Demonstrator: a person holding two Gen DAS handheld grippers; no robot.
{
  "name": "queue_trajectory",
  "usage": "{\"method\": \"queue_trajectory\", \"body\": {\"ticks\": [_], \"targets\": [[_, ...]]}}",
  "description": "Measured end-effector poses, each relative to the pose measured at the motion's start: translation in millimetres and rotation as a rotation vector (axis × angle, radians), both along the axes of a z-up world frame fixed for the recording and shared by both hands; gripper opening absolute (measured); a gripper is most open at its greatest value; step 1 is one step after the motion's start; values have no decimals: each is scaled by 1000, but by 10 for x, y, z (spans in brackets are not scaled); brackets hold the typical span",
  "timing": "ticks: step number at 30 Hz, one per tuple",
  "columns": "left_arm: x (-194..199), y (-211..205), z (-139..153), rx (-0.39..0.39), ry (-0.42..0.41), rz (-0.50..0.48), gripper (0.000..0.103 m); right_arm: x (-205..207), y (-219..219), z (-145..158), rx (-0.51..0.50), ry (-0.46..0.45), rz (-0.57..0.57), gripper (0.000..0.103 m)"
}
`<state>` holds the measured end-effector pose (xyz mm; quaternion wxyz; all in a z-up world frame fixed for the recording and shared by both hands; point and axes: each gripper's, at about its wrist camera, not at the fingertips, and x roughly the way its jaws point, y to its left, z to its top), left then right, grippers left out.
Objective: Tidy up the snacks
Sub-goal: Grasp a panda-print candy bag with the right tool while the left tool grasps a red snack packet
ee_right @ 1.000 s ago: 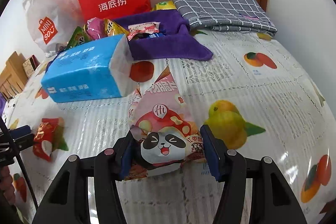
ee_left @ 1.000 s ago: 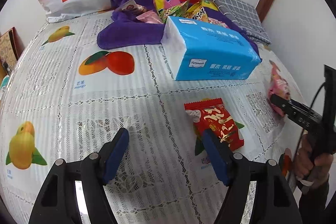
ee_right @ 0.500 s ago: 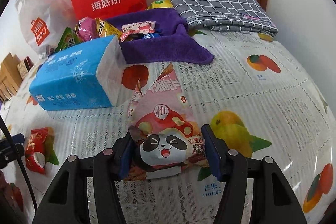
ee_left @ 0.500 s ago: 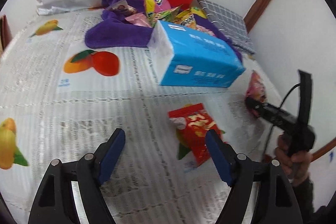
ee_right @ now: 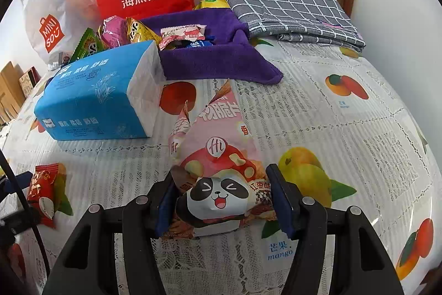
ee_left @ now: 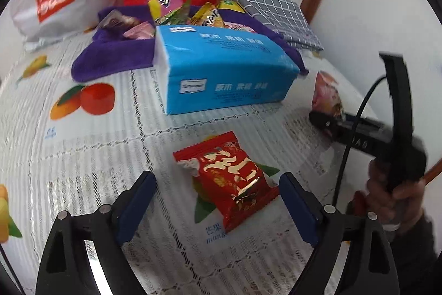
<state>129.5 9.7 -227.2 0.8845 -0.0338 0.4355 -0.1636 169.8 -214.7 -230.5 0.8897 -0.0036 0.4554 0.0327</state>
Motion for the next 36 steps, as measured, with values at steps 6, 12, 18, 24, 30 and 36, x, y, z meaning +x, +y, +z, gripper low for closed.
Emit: {"method": "queue_trajectory", "body": {"ticks": [6,12,18,24,30,36], "targets": [[-1,-129,-26,80,-12,-23,99,0,4,0,-1,0,0,62],[-20,-102,-16,66,-15,-18,96,3,4,-3,0,-1,1,62],[-32,15,8,34,-33,41,55,5,6,-4,-1,-1,1,62],[-15,153,21,-12,-1,61,35,8,6,-6,-1,-1,1,62],[-36,322,14,-107,44,90,33,9,3,-7,3,-2,1,62],[-53,375,30,-152,80,112,33,9,-25,-5,20,-5,-4,61]]}}
